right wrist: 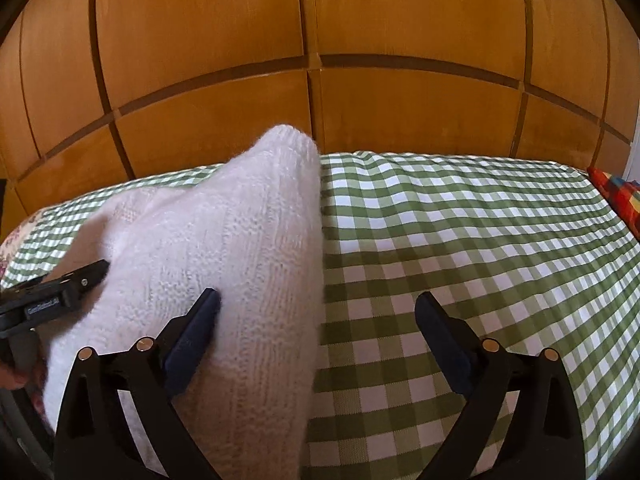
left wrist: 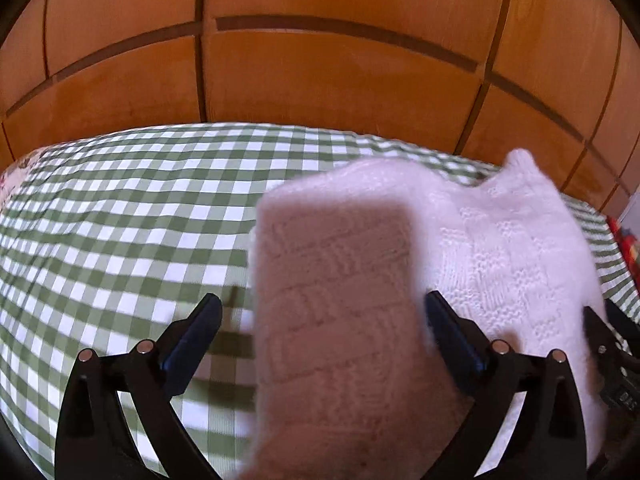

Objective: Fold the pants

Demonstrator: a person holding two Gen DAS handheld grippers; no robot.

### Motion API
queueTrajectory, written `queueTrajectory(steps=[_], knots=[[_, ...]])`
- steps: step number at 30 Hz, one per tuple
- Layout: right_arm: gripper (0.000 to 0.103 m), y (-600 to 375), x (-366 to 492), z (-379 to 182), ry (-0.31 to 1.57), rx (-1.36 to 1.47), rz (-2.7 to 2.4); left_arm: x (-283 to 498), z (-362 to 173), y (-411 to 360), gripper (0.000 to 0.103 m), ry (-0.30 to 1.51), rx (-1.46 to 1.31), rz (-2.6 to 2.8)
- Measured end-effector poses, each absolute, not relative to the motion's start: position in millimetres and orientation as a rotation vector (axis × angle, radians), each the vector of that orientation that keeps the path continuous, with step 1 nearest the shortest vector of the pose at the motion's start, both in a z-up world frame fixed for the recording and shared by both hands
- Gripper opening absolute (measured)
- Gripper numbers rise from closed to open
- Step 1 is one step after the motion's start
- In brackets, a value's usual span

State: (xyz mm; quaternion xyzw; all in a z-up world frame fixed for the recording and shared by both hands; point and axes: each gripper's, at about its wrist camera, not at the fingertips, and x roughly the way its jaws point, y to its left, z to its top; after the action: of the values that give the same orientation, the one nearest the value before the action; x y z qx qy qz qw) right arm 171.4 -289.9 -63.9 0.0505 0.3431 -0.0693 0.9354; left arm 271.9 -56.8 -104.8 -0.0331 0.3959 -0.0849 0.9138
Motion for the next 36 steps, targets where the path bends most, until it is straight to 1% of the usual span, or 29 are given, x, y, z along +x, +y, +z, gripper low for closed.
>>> queueTrajectory(steps=[5,8,14,17,20,21,24,36], knots=[[0.096,-294.2,145.8,-55.7,0.690,0.176,-0.145,229.2,-98.6,-44.8,0.101,0.782,-0.148,-0.187],[0.096,-293.9,123.5,-56.3,0.691,0.194,-0.160,211.8,-101.5,-38.3,0.101,0.792,-0.181,-0.201],[0.096,-292.1,108.0,-69.2,0.761,0.205,-0.184,197.7,-105.9,-27.5,0.101,0.831,-0.215,-0.192],[0.096,-291.9,94.2,-61.6,0.750,0.215,-0.177,184.2,-98.3,-25.0,0.101,0.816,-0.168,-0.198],[0.097,-289.9,77.2,-55.5,0.748,0.225,-0.168,156.9,-89.6,-25.4,0.101,0.776,-0.083,-0.196],[0.099,-289.5,72.4,-54.9,0.749,0.229,-0.162,150.0,-88.3,-24.9,0.101,0.765,-0.068,-0.192],[0.099,-281.8,52.6,-54.5,0.761,0.220,-0.136,124.5,-84.0,-22.0,0.101,0.729,-0.021,-0.151],[0.099,-245.5,0.0,-37.5,0.741,0.125,-0.121,57.3,-72.3,-14.5,0.101,0.719,-0.042,-0.092]])
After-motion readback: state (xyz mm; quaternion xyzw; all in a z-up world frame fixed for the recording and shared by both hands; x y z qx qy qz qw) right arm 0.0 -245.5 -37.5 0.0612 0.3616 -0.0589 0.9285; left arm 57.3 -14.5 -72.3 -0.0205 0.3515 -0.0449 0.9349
